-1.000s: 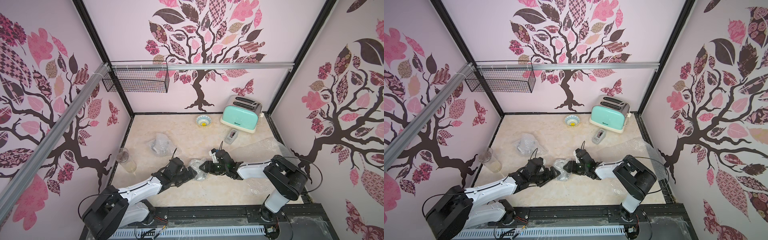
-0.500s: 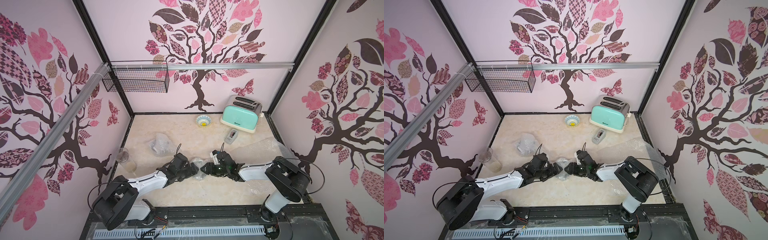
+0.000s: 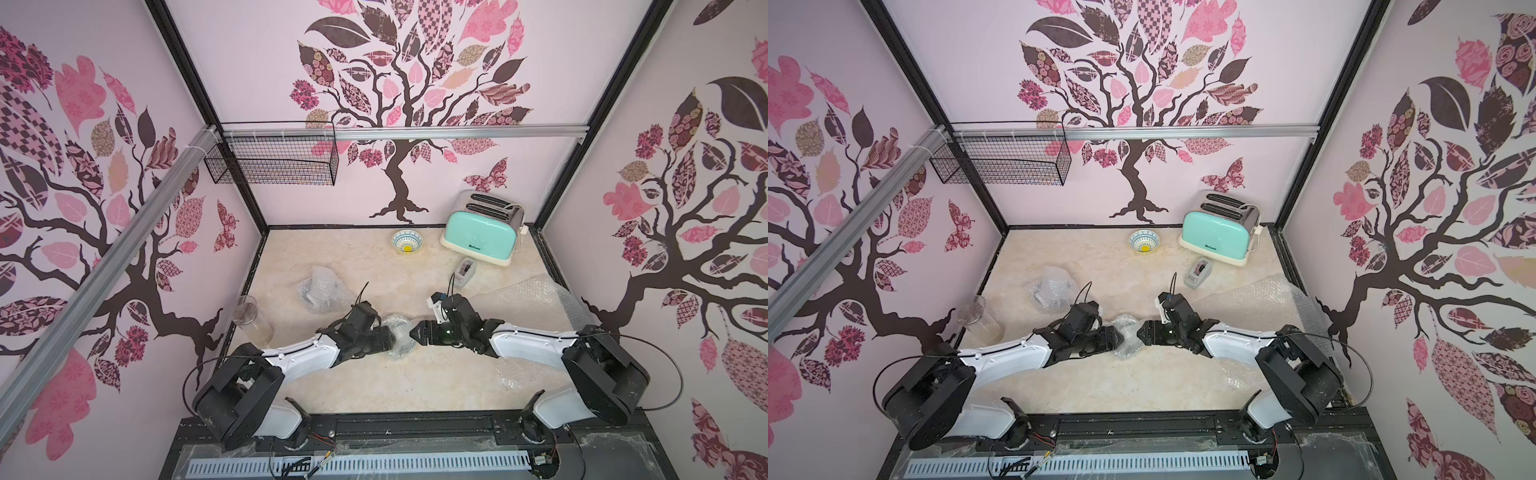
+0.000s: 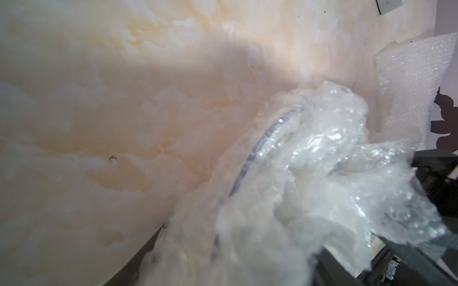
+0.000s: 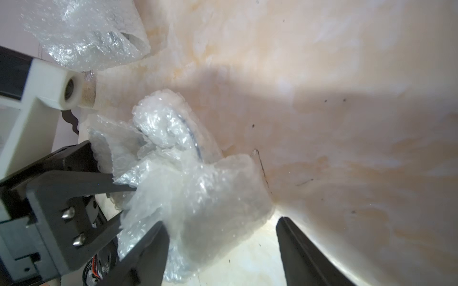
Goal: Wrap bowls in bubble wrap
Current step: Wrap the bowl in bubble wrap.
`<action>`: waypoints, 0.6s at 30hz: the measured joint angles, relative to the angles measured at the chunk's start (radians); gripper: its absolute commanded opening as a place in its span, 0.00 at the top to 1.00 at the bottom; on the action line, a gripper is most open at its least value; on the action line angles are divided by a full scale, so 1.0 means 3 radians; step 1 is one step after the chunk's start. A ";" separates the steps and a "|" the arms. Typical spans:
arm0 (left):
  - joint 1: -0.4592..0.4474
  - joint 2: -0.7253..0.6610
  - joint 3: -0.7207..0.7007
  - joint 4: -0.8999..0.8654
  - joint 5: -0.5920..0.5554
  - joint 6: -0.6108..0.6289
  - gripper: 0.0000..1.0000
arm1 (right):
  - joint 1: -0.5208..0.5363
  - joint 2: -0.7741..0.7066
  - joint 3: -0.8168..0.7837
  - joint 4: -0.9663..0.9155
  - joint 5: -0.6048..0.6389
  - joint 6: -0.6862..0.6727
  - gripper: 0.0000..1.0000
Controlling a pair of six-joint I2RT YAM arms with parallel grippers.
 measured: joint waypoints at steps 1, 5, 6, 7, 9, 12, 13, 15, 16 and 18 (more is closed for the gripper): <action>0.0014 0.0000 0.0018 -0.0036 0.0014 0.0039 0.25 | -0.0003 -0.0028 0.0039 -0.0052 0.0011 -0.0074 0.25; 0.0037 0.0004 0.0100 -0.0169 0.0037 0.0150 0.23 | -0.0003 -0.0150 0.0168 -0.0229 0.0056 -0.0366 0.22; 0.0038 0.0010 0.0127 -0.0201 0.0039 0.0169 0.23 | -0.0001 -0.0163 0.0192 -0.0256 0.0053 -0.0420 0.22; 0.0041 0.0028 0.0163 -0.0238 0.0046 0.0191 0.23 | -0.0001 -0.0172 0.0216 -0.0285 0.0047 -0.0473 0.21; 0.0051 0.0088 0.0253 -0.0310 0.0065 0.0244 0.23 | -0.0003 -0.0191 0.0254 -0.0345 0.0036 -0.0589 0.20; 0.0071 0.0146 0.0333 -0.0356 0.0103 0.0292 0.22 | -0.0003 -0.0303 0.0257 -0.0437 0.0041 -0.0739 0.16; 0.0080 0.0155 0.0348 -0.0370 0.0120 0.0310 0.22 | -0.0003 -0.0347 0.0257 -0.0459 0.0046 -0.0779 0.15; 0.0098 0.0161 0.0364 -0.0387 0.0145 0.0345 0.22 | -0.0003 -0.0478 0.0247 -0.0473 0.0100 -0.0881 0.12; 0.0107 0.0161 0.0369 -0.0395 0.0156 0.0360 0.22 | -0.0003 -0.0520 0.0240 -0.0467 0.0139 -0.0909 0.10; 0.0125 0.0167 0.0381 -0.0411 0.0177 0.0399 0.21 | -0.0003 -0.0571 0.0230 -0.0470 0.0223 -0.0965 0.08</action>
